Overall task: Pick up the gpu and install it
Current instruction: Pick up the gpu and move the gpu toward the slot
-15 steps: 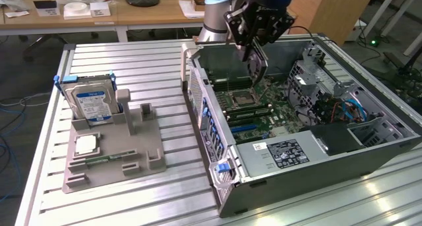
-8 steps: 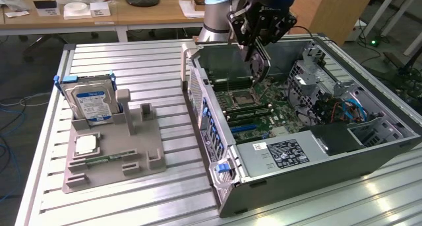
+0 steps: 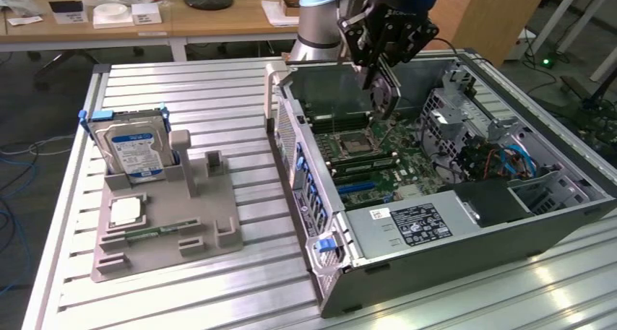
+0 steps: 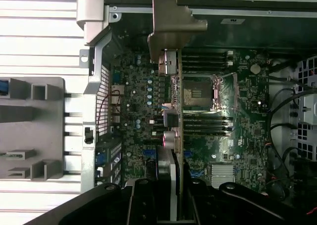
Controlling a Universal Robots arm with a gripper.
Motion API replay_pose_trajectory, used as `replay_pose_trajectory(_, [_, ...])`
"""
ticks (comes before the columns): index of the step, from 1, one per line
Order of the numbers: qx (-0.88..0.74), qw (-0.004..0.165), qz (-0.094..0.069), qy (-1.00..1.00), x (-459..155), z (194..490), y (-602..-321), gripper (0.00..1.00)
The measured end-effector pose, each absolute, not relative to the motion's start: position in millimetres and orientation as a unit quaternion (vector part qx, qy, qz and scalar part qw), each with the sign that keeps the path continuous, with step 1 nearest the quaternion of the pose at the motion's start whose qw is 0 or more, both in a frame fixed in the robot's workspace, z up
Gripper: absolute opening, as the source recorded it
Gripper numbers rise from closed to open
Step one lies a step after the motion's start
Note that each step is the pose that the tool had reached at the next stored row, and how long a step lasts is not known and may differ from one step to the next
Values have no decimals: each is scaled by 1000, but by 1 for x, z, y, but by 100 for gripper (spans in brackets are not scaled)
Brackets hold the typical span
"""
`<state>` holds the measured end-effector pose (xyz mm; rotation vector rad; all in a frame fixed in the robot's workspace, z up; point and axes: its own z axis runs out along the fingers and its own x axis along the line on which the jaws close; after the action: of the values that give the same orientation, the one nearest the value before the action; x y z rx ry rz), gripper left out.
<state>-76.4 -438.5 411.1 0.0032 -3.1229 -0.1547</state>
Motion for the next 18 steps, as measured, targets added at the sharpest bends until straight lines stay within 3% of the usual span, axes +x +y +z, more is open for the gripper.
replay_pose_trajectory(18, [1,7,-49,-999,-45,410,-439,28])
